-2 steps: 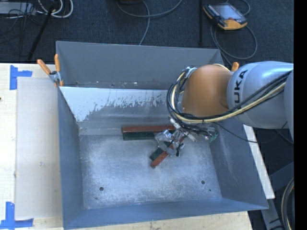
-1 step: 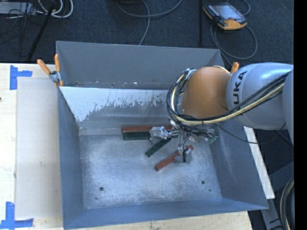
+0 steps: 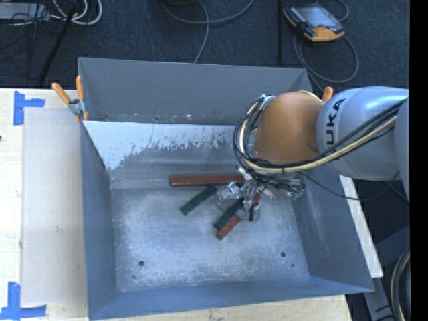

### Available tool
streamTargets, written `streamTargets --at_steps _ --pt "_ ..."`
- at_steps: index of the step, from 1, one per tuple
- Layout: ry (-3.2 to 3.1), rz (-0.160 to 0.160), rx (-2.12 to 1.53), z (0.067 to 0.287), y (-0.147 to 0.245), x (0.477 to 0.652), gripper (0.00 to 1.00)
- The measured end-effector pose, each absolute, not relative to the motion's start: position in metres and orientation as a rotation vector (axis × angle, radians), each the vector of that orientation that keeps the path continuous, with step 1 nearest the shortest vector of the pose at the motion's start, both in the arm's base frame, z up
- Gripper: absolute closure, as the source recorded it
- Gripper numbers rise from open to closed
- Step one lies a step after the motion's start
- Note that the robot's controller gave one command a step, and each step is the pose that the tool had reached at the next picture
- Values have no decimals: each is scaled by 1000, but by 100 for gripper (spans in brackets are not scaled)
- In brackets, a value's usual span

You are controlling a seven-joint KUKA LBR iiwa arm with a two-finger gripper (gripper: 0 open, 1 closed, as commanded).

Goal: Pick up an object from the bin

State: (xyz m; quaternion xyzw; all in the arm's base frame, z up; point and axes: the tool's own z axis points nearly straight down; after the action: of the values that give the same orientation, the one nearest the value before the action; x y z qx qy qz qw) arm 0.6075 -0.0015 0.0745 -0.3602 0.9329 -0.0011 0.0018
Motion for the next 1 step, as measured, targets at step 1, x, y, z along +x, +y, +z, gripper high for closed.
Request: streamTargets --at_steps 1 --pt "2904 -5 -1176 212 -6 577 100"
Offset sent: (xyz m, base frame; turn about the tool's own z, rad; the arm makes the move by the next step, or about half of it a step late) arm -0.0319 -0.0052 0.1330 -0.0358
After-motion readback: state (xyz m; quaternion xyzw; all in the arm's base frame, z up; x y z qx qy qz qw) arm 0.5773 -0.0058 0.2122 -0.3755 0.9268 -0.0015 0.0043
